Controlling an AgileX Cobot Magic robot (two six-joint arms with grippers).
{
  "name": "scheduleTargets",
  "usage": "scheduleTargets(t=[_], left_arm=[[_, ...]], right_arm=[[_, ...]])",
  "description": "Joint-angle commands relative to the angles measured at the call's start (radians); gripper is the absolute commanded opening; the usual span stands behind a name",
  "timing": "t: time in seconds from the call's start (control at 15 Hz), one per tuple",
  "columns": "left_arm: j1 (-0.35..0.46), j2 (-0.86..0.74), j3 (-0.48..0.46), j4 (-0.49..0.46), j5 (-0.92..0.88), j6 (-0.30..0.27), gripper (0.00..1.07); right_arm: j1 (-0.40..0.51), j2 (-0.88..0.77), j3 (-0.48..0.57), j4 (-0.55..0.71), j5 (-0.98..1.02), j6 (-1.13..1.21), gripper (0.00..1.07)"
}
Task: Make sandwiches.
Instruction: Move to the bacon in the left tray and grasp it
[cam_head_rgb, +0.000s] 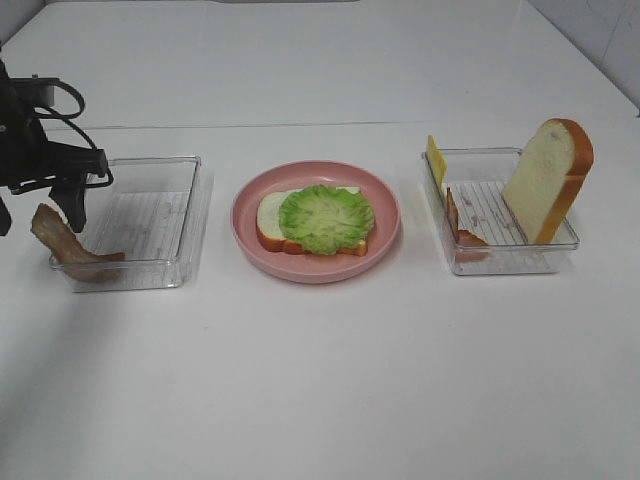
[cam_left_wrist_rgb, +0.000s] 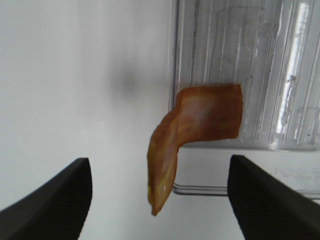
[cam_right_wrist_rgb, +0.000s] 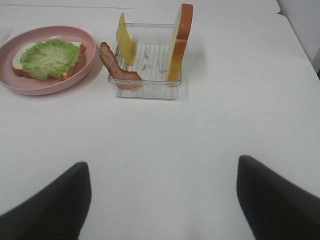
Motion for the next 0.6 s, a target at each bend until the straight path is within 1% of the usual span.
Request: scheduleTargets(t=[0.07, 0.47, 0.53, 0.6], left_arm=[[0.002, 0.002, 0.005, -0.006, -0.028, -0.007, 0.65], [0.002, 0.031, 0.005, -0.013, -0.026, -0.007, 0.63], [0.002, 0.032, 0.005, -0.013, -0.028, -0.007, 0.55], [0.002, 0.032, 0.005, -0.013, -0.030, -0.007, 0.50]], right_arm=[[-0.006, -0.012, 0.001, 0.000, -0.007, -0.006, 0.76], [-0.006, -0.012, 0.001, 0.000, -0.007, -0.006, 0.76], [-0.006, -0.012, 0.001, 0.000, -0.007, -0.006, 0.76], [-0.006, -0.012, 0.001, 0.000, -0.007, -0.006, 0.76]])
